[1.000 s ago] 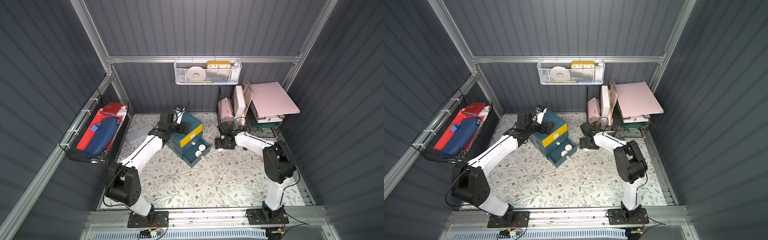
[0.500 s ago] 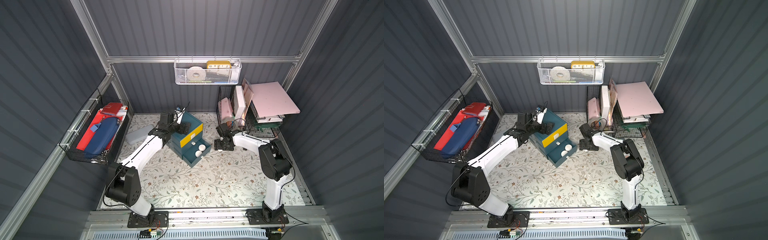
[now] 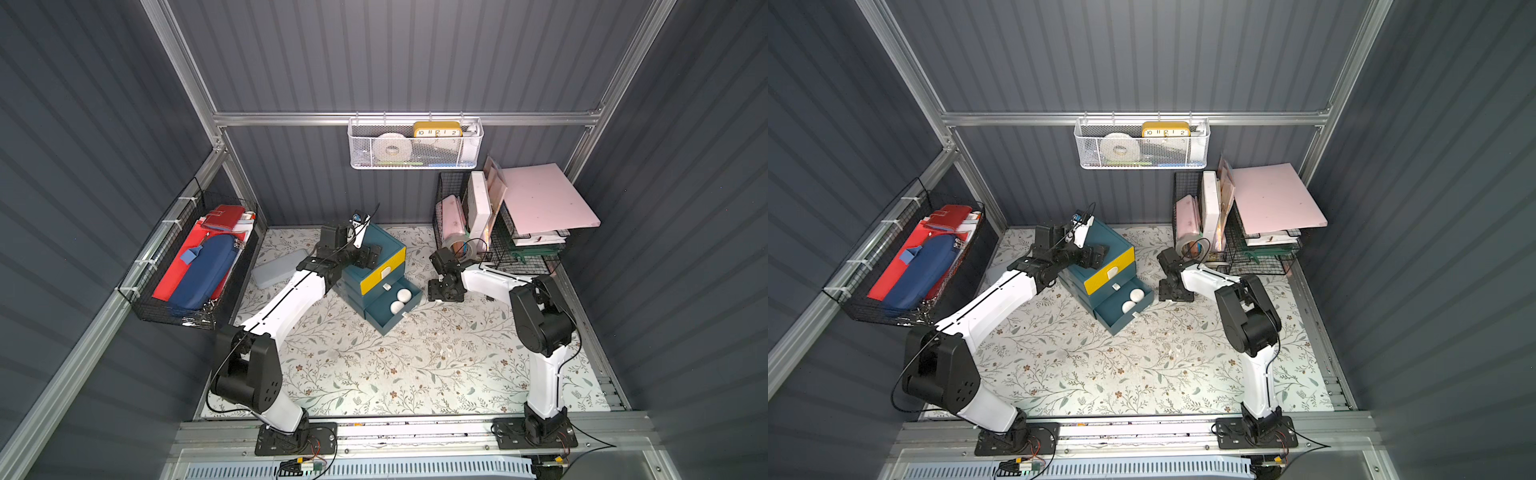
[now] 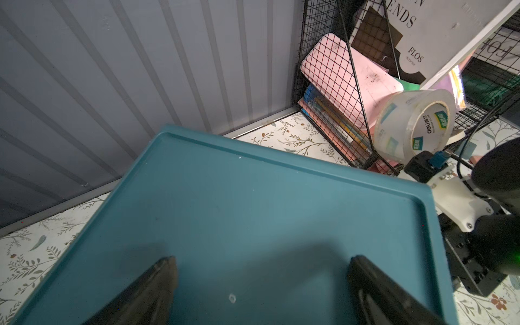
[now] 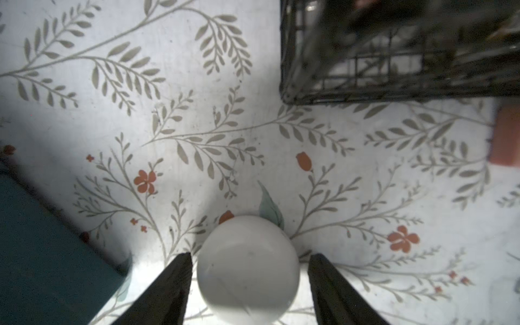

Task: Put the bluetooth earphones in the drawer according to color
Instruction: Pick up the Bluetooth earphone from the center of the board.

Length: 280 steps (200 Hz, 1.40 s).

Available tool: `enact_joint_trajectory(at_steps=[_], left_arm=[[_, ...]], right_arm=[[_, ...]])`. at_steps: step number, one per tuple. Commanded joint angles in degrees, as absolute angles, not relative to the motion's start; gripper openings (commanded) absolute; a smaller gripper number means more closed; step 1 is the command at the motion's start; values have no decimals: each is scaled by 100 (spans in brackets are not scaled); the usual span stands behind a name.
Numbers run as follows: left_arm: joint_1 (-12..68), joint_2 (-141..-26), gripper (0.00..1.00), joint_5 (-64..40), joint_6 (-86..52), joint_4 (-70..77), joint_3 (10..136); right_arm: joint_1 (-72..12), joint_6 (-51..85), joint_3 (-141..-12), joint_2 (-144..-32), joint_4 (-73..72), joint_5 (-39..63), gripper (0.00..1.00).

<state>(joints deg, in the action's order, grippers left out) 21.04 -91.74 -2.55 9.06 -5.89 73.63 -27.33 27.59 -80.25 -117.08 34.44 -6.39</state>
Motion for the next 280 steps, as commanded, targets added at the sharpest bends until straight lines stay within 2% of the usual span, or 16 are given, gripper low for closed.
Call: enact_joint_trajectory(at_steps=[1,42,86,105,128,190,237,280], left_arm=[[2179,-9544,99,-167,1134,-1740,7144],[2180,-9587,99,-166,1139,-1740,7146],[2180,-9578,99,-174,1134,-1749,7147],[2180,-9579,99,-167,1134,-1749,7148],[2175,-9580,99,-166,1138,-1749,7146],[2179,-9580,99,-167,1134,-1749,7154],[2179,-9580,99,-169,1134,-1766,7163],[2186,-9571,99,-174,1126,-1767,7164]], right_arm=[[-2711,2770,-8147,-11848,3426,-600,67],[-2707,2755,-8175,-11883,3431,-512,59],[-2706,2731,-8170,-11891,3471,-457,41],[-2706,2733,-8158,-11873,3496,-437,28],[-2703,2707,-8131,-11811,3514,-431,0],[-2707,2701,-7650,-11083,2982,-512,0],[-2734,2500,-7057,-10211,2019,-109,0],[-2829,2460,-6922,-9897,1596,323,0]])
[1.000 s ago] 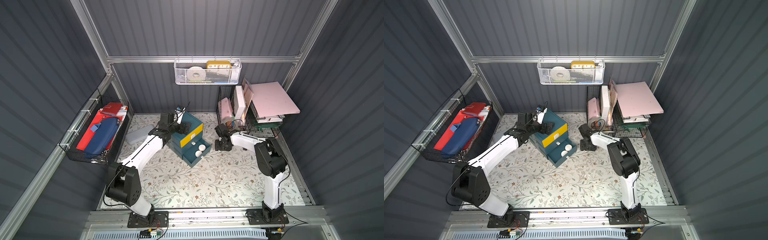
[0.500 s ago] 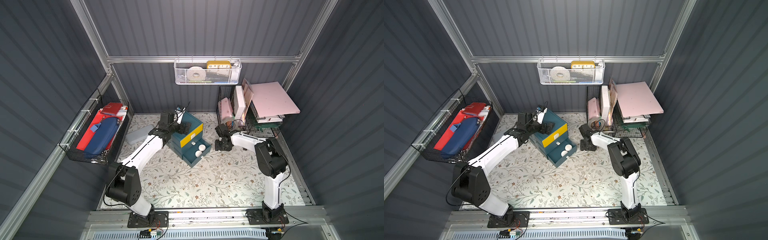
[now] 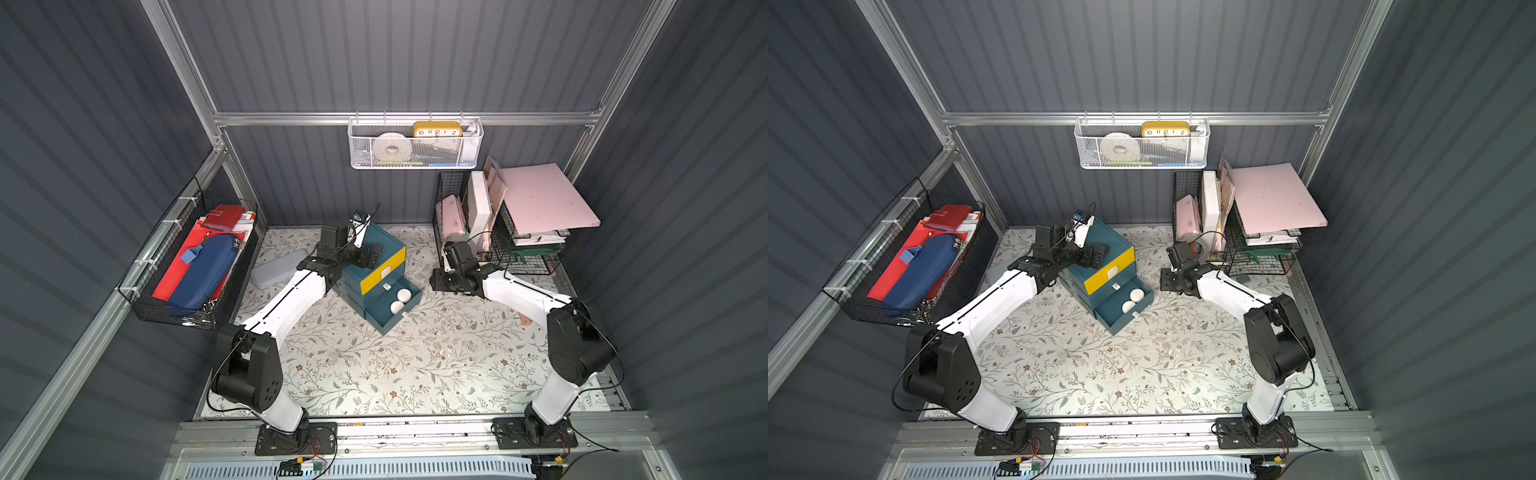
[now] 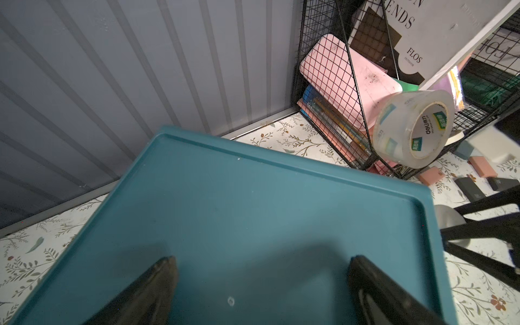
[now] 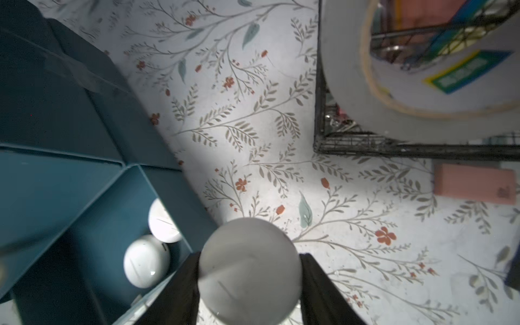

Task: Put the bluetooth earphones in the drawer according to color
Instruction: Pick up the Bluetooth earphone from the center of the board, then place the bluetooth earphone in the drawer.

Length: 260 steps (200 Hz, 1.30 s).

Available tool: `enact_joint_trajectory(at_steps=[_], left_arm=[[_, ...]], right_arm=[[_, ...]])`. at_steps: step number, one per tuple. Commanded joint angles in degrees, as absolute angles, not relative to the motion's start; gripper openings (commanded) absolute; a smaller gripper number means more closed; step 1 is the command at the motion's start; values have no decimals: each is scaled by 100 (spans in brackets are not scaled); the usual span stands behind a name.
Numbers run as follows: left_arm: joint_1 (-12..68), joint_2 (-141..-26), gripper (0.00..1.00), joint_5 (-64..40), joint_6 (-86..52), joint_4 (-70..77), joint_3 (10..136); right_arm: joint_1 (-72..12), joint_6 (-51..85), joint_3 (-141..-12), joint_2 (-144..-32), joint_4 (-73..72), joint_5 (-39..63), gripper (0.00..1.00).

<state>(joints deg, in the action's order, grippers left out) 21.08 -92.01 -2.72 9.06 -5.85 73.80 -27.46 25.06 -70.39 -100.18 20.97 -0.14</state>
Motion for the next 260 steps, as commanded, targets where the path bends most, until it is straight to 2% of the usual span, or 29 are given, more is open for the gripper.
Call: enact_joint_trajectory(at_steps=[1,103,223,260], left_arm=[[2187,-9571,99,-175,1125,-1762,7164],[2187,-9529,99,-148,1135,-1775,7167],[2197,-9510,99,-149,1133,-1775,7163],[2197,-9510,99,-145,1134,-1775,7166]], right_arm=[[-2830,2469,-6920,-9893,1585,333,0],[-3287,2966,-6980,-10257,863,1109,0],[-3602,3115,-7365,-10869,863,1362,0],[-3607,3139,-7407,-10938,904,1591,9]])
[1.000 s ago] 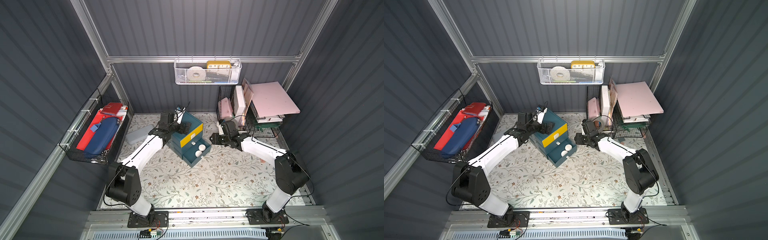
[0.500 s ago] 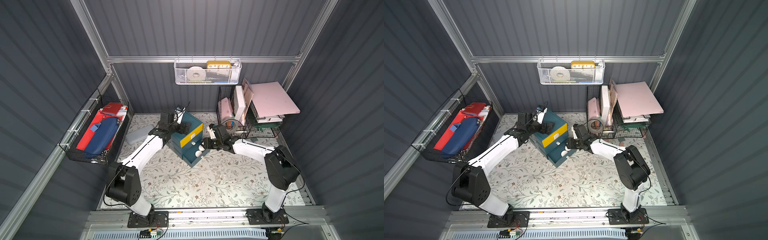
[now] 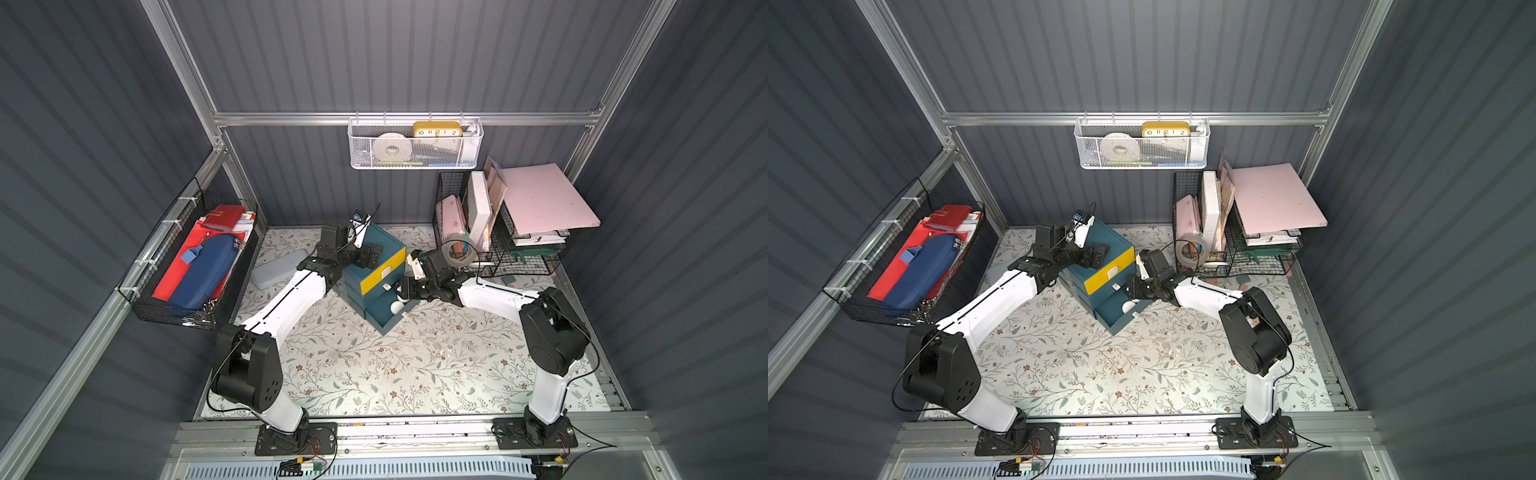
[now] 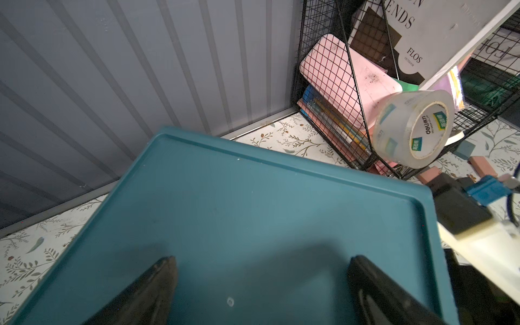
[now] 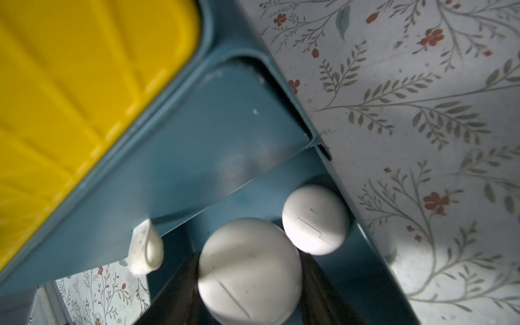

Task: Put the bluetooth earphones in the drawer according to color
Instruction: Place the bluetooth earphone in the drawer.

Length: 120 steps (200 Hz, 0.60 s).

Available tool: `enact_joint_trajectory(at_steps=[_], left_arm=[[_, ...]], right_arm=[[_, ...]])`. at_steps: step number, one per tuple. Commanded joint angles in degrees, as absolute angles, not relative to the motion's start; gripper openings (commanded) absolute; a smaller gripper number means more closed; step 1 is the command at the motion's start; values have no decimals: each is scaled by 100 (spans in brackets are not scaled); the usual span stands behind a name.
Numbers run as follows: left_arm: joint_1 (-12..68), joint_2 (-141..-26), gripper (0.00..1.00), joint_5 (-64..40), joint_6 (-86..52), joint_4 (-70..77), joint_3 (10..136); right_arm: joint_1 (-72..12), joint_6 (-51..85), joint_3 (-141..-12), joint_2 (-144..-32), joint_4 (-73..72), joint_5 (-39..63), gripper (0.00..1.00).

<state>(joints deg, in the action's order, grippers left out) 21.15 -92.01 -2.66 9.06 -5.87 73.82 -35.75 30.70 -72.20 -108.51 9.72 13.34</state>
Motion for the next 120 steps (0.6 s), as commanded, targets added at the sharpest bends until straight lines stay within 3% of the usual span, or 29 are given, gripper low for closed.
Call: enact_joint_trajectory(at_steps=[1,37,120], left_arm=[[2197,-9510,99,-147,1134,-1775,7165],[2197,-9510,99,-149,1135,-1775,7167],[2197,-9510,99,-158,1141,-1778,7167]], right_arm=[[-3605,3138,-7408,-10940,905,1595,10],[-3654,3096,-7438,-11001,881,1829,22],[-3701,3085,-7418,-10980,967,1726,62]])
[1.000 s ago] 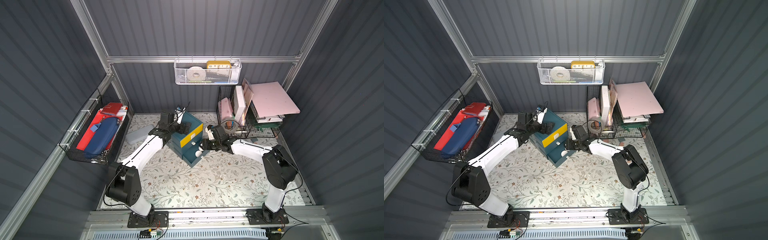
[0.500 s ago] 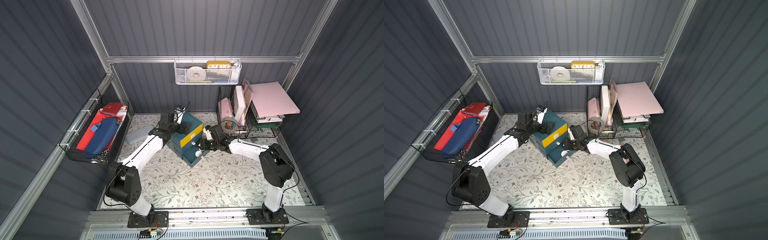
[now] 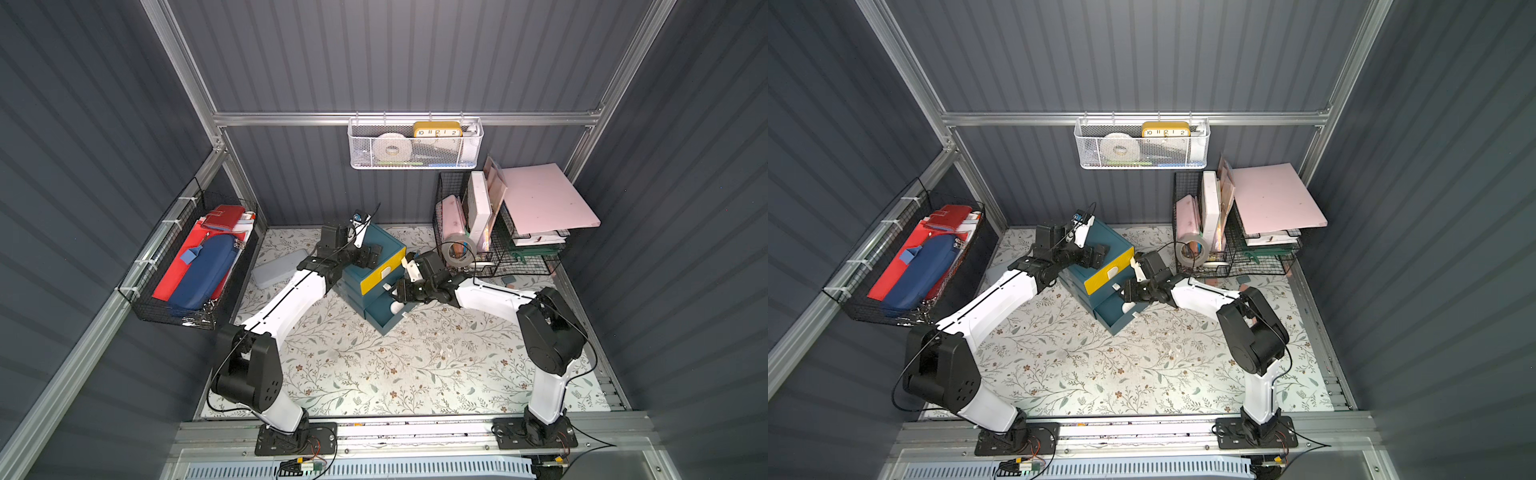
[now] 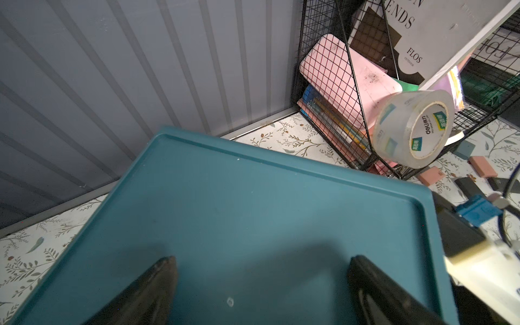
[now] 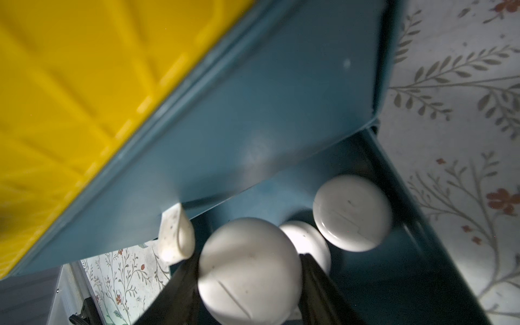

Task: Put the bluetooth earphones in the drawer according to color
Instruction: Place the bluetooth earphone in the drawer.

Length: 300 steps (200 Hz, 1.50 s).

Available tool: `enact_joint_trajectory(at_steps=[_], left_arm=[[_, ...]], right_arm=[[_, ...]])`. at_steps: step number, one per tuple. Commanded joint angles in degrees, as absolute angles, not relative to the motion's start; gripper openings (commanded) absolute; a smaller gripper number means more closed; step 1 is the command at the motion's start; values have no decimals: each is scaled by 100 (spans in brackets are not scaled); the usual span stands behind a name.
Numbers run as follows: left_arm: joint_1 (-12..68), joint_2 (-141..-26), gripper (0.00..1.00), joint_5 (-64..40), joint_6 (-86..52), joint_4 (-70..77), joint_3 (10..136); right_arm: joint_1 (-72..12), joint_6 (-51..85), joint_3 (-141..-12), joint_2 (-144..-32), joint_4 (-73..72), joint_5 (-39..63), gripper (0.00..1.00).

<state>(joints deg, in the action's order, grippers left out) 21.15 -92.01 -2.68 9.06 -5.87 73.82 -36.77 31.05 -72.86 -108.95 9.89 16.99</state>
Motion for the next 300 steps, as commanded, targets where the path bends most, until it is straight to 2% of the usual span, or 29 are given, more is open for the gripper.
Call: enact_joint_trajectory(at_steps=[1,49,127,169,200,218,234,285,300], left_arm=[[2197,-9510,99,-158,1137,-1781,7165],[2204,-9510,99,-146,1144,-1784,7165],[2206,-9510,99,-147,1141,-1783,7164],[2206,-9501,99,-157,1141,-1784,7165],[2215,-9505,99,-167,1134,-1783,7167],[2213,-9504,99,-148,1136,-1784,7163],[2214,-9497,99,-149,1134,-1784,7174],[2226,-9490,99,-158,1134,-1793,7177],[2232,-9483,99,-148,1136,-1802,7175]], right_arm=[[-3700,3085,-7418,-10983,967,1724,63],[-3700,3076,-7400,-10946,963,1682,75],[-3703,2996,-7246,-10598,1027,1477,75],[-3698,2980,-6985,-10280,1082,1052,75],[-3686,2948,-6858,-10069,1225,1002,73],[-3683,2928,-6782,-9945,1347,1002,68],[-3683,2961,-6628,-9817,1365,968,58],[-3684,3305,-6003,-9546,1105,1046,0],[-3684,3423,-5893,-9556,1017,1092,0]])
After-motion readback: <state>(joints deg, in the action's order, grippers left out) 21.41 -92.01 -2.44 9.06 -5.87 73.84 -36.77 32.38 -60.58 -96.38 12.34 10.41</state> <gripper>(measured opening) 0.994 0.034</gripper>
